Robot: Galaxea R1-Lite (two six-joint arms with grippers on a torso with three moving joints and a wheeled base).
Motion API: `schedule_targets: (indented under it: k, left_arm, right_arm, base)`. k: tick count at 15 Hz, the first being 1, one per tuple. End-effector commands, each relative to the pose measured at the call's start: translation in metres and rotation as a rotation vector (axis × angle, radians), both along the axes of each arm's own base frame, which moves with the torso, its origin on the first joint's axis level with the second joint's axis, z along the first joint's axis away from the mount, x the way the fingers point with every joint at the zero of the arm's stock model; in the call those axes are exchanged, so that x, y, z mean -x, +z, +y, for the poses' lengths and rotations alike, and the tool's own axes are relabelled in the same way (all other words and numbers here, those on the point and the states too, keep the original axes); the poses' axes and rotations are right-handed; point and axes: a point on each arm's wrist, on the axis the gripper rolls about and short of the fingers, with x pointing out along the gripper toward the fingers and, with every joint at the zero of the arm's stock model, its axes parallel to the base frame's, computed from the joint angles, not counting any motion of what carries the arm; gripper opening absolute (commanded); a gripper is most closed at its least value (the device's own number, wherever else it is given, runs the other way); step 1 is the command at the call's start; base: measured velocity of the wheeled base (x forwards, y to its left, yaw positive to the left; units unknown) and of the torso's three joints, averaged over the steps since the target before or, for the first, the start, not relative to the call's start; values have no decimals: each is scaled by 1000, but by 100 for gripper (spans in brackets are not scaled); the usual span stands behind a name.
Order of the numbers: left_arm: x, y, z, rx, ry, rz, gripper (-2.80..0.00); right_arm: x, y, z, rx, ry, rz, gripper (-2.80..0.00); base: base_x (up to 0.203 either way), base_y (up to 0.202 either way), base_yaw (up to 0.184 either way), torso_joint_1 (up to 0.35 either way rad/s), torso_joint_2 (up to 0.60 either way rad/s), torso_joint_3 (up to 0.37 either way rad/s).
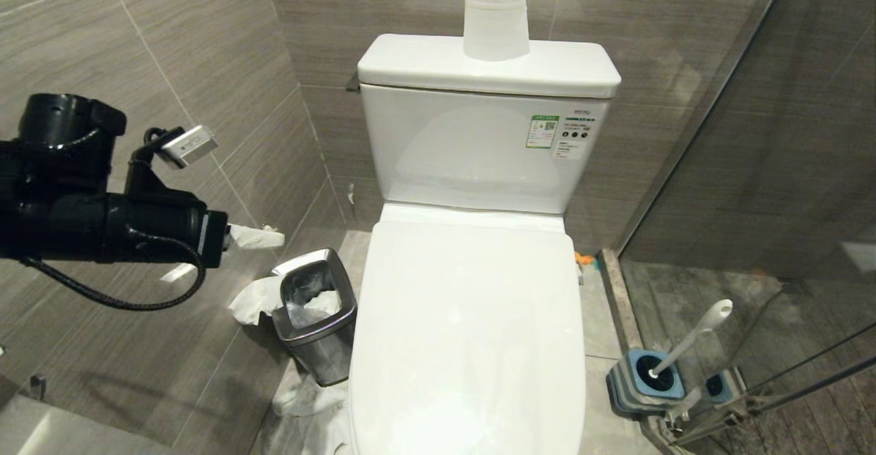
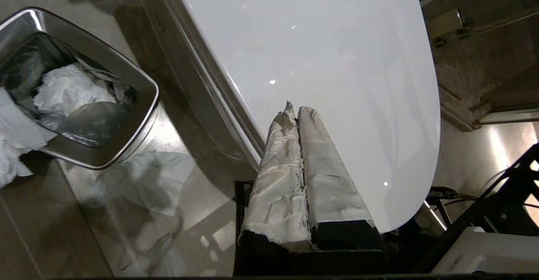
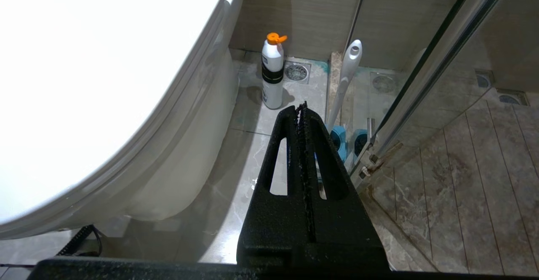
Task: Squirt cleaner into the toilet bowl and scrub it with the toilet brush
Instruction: Use the left hand to lift the toilet lid slightly
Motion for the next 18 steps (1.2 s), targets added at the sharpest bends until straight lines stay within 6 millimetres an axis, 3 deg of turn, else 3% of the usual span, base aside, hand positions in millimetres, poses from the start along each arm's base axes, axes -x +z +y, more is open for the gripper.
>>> schedule_targets:
  k: [1,7,11,18]
  left_arm:
    - [-15,-18,-8,12,-32,89,-280]
    - [-38,-44,-12,245,-148,351,-280]
    - [-62,-65,0,429,-207,474,-280]
    - [-99,-115,22,478,-146,570,-280]
  right_arm:
    - [0,0,0,0,0,2,-280]
    - [0,0,0,0,0,2,-280]
    - [0,0,0,0,0,1,-280]
    - [0,0,0,0,0,1,-280]
  base:
    - [0,0,0,0,0,0]
    - [0,0,0,0,0,0]
    - [0,0,0,0,0,0]
    - [0,0,0,0,0,0]
